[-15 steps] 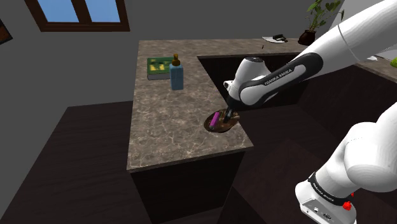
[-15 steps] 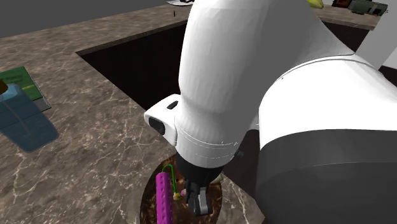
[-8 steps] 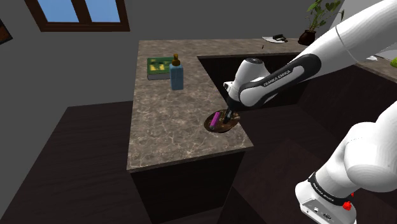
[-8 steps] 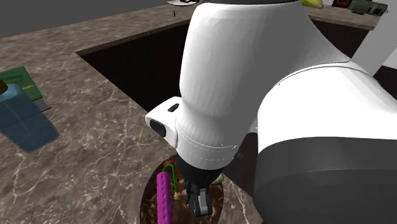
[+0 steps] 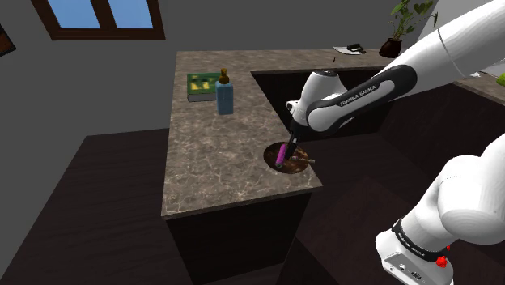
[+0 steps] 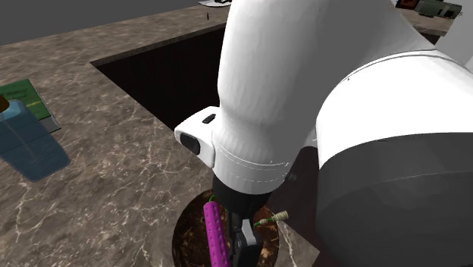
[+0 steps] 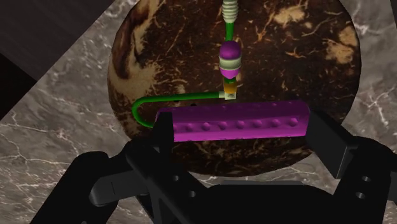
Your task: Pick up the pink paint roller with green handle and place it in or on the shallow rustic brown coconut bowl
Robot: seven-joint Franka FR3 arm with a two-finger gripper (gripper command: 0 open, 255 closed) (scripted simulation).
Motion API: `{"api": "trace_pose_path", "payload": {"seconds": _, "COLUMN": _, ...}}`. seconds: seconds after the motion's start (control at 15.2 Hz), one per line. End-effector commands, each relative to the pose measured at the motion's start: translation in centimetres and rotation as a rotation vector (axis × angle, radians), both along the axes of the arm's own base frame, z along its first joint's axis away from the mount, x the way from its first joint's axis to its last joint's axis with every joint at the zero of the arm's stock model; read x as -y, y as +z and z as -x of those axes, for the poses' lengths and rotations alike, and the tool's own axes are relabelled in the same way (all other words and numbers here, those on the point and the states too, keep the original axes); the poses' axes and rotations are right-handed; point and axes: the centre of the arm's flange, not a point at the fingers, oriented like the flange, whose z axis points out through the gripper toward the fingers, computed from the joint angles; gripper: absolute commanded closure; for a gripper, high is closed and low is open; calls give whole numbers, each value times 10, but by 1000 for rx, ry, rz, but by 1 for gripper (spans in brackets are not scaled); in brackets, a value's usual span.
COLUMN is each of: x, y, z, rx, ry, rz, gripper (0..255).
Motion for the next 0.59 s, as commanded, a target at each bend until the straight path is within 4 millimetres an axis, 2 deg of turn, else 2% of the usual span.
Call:
{"api": "trace_pose_path", "payload": {"seconds": 0.0, "x": 0, "y": 22, "z": 2, "rx": -1, "ry": 0, "rz": 0, "gripper": 0}}
{"api": "trace_pose_path", "payload": {"seconds": 0.07, "x": 1, "y": 33, "z": 4, "rx": -1, "ry": 0, "rz": 0, "gripper": 0}}
{"api": "trace_pose_path", "payload": {"seconds": 0.53, "x": 1, "y": 33, "z": 4, "rx": -1, "ry": 0, "rz": 0, "gripper": 0}}
